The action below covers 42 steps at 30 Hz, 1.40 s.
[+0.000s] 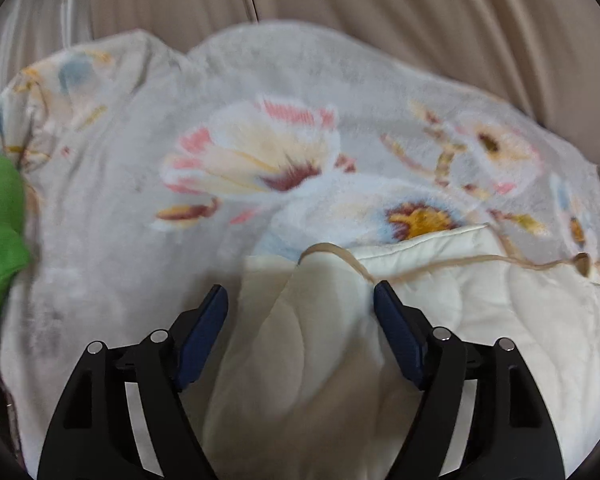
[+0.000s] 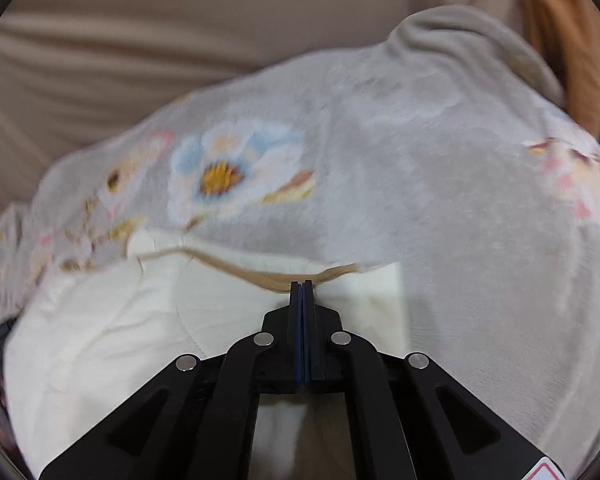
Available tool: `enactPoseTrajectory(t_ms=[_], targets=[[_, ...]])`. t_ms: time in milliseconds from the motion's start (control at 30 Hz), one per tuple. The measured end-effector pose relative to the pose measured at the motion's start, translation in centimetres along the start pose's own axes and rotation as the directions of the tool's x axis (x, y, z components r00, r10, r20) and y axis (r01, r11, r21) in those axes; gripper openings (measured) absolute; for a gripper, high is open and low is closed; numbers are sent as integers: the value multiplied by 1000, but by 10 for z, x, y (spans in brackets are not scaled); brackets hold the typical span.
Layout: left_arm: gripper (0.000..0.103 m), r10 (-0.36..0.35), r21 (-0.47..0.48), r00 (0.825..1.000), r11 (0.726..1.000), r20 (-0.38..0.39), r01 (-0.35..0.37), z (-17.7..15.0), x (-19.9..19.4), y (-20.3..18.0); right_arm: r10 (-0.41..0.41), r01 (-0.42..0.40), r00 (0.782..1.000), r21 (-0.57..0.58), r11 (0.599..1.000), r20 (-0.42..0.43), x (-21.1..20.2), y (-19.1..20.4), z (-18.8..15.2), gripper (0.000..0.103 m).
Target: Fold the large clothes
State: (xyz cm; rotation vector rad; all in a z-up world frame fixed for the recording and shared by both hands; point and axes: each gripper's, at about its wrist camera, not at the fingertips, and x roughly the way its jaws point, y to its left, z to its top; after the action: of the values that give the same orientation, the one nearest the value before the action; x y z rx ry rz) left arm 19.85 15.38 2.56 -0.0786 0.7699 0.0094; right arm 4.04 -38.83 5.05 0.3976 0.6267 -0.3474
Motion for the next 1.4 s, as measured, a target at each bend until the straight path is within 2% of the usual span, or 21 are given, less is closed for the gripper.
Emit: enactPoseTrajectory(t_ms=[67,133,200,267,300,367,433,467,567,633,700,767,900,967,1000,1067,1133,1200,1233,1300,1400], targets=[[73,-73,17,996,997,44,72,-7,-36,-2,38,-36,998,-32,999,51,-34,8,-2,9],[73,-172,49,983,984,64,169,-16,-67,-13,96,-90,994,-95,991,53,-55,27,-11,9],[74,-249,117,967,963,55,242,-31,-85,-35,142,-138,990,-150,979,14,-58,48,-23,9],[74,-282,173,959,946,19,275,-46,-84,-59,168,-172,985,-172,970,-42,-45,66,-35,9],[74,-287,192,958,940,3,281,-52,-80,-69,164,-174,984,-186,967,-66,-37,75,-41,9],[74,-241,237,971,942,-15,237,-65,-66,-87,129,-148,987,-232,961,-95,-20,91,-54,9],[81,-201,261,979,947,28,187,-70,-60,-89,79,-95,994,-255,962,-73,-13,90,-57,0],[83,-182,265,982,950,46,164,-70,-59,-86,79,-94,994,-236,967,-74,-13,82,-56,0],[88,-155,219,987,966,52,140,-60,-49,-60,28,-36,998,-148,988,-55,-10,43,-48,0],[88,-105,181,992,979,65,92,-55,-42,-36,36,-40,997,-60,997,-71,-5,11,-47,0],[88,-70,163,995,985,66,59,-54,-35,-19,43,-45,996,-24,999,-80,-2,-3,-48,0],[89,-59,129,997,990,52,52,-53,-29,-6,32,-35,995,-37,999,-91,2,-2,-50,0],[89,-74,25,997,997,4,74,-46,-36,13,-69,62,995,-100,993,-73,-12,25,-46,2],[88,-83,14,996,996,27,83,-47,-59,23,6,-11,999,-110,994,-49,-34,42,-47,11],[89,-85,15,996,996,37,85,-49,-69,27,69,-74,997,-129,989,-41,-46,57,-48,11],[91,-86,-6,995,996,51,86,-53,-91,41,139,-145,989,-187,972,-46,-59,90,-51,11],[94,-89,-43,996,995,29,90,-60,-101,55,198,-212,977,-244,946,-80,-62,125,-55,11],[94,-112,-101,993,989,-24,109,-72,-100,71,249,-277,959,-266,924,-132,-56,153,-61,11],[94,-134,-136,990,983,-52,126,-79,-97,78,262,-297,952,-276,914,-156,-50,168,-64,11],[94,-165,-188,982,971,-90,146,-93,-90,87,251,-295,952,-302,907,-176,-38,189,-71,11],[94,-183,-220,976,963,-120,154,-109,-81,91,248,-314,939,-300,901,-239,-15,208,-82,11]])
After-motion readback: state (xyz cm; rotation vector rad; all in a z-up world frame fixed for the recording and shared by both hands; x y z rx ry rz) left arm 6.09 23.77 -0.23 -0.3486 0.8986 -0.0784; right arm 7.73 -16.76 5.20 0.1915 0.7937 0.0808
